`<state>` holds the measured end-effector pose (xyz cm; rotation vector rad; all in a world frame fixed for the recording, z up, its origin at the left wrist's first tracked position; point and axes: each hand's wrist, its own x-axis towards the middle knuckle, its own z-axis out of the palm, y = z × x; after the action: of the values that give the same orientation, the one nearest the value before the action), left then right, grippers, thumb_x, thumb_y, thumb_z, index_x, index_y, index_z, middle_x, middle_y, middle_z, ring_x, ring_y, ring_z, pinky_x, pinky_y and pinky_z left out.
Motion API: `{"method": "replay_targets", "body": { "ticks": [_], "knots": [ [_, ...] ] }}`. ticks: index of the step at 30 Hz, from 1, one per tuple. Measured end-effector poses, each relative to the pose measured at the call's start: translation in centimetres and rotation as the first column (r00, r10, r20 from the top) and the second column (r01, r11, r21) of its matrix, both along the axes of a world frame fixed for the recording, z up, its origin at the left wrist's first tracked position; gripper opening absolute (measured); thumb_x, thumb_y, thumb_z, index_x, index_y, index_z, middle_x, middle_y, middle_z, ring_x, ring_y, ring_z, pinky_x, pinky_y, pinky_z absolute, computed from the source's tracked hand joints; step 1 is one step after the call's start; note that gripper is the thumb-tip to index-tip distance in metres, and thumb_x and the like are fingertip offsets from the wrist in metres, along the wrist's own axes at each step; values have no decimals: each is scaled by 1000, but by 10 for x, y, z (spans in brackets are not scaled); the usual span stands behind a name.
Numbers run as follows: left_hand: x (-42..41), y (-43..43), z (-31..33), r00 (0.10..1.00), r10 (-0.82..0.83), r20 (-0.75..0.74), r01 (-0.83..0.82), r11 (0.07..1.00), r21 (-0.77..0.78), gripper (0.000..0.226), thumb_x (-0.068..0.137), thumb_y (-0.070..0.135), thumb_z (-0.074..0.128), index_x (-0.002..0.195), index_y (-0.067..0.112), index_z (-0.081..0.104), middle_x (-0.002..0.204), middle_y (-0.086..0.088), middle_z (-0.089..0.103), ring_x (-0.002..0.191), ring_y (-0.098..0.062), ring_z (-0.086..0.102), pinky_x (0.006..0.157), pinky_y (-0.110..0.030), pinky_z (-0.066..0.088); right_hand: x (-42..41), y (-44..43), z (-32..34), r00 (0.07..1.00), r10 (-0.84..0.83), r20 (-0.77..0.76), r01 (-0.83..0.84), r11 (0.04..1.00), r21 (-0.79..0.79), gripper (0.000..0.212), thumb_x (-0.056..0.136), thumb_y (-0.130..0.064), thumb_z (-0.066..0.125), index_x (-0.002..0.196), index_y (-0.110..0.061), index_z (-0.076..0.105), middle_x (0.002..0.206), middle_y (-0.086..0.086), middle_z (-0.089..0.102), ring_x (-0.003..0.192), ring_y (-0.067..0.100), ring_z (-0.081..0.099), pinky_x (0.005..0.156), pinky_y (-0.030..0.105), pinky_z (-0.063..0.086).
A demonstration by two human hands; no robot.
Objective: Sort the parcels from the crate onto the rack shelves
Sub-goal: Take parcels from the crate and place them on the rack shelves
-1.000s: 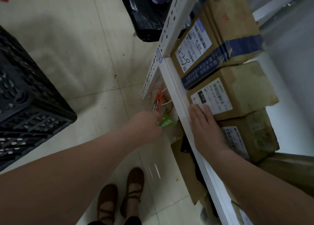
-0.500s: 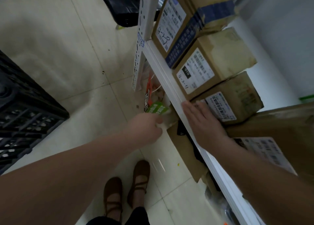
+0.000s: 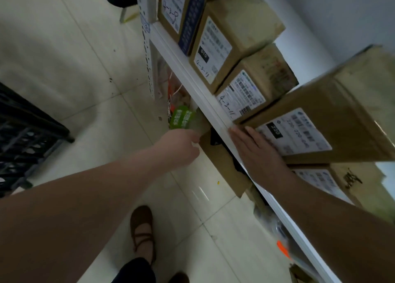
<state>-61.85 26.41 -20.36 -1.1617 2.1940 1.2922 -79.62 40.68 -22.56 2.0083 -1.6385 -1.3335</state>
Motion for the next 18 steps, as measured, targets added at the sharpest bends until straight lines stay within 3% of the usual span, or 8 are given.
{"method": "replay_targets", "body": {
  "ticks": [2, 6, 8, 10, 14, 18],
  "knots": [
    [3, 16, -1, 1000, -11, 22, 11, 1000, -2, 38, 94, 23, 51, 132, 21, 53, 127, -4, 57, 115, -20, 54, 88, -25, 43, 5, 29, -5, 999, 34, -17, -34, 999, -15, 70, 104, -30, 19, 143, 16, -18, 151, 32, -26, 137, 44, -28, 107, 56, -22],
    [-1, 49, 4, 998, -52, 26, 53, 998, -21, 38, 94, 24, 51, 132, 22, 53, 127, -1, 58, 116, -18, 53, 85, -22, 38, -5, 88, -7, 998, -30, -57, 31, 999, 14, 77, 103, -32, 28, 144, 15, -16, 149, 34, -27, 133, 48, -35, 102, 59, -34],
    [-8, 64, 8, 998, -63, 5, 63, 998, -9, 38, 94, 23, 51, 132, 21, 53, 128, -3, 57, 116, -19, 53, 87, -22, 39, -11, 107, -4, 996, -57, -68, 61, 997, 46, 76, 102, -36, 28, 145, 13, -11, 149, 31, -25, 130, 48, -37, 98, 59, -38],
    [-14, 80, 12, 996, -92, -7, 92, 996, -4, 39, 95, 22, 50, 134, 20, 52, 132, -3, 54, 120, -20, 50, 90, -22, 38, -16, 116, -5, 994, -55, -93, 60, 997, 51, 76, 102, -37, 23, 142, 15, -17, 145, 33, -32, 127, 46, -40, 97, 58, -39],
    [-21, 110, 18, 992, -123, -23, 123, 992, -3, 39, 95, 25, 52, 134, 20, 51, 132, -3, 54, 121, -19, 50, 93, -24, 39, -24, 121, -14, 993, -39, -113, 34, 998, -45, 81, 99, -44, 24, 147, 13, -10, 148, 38, -27, 131, 54, -35, 106, 63, -26],
    [-16, 135, 17, 987, -158, 0, 158, 987, -9, 39, 96, 25, 51, 134, 19, 50, 130, -4, 55, 119, -20, 52, 95, -27, 42, -15, 138, -11, 992, 4, -124, -19, 993, -120, 81, 99, -40, 25, 146, 14, -12, 152, 36, -22, 143, 46, -20, 117, 57, -11]
  ]
}}
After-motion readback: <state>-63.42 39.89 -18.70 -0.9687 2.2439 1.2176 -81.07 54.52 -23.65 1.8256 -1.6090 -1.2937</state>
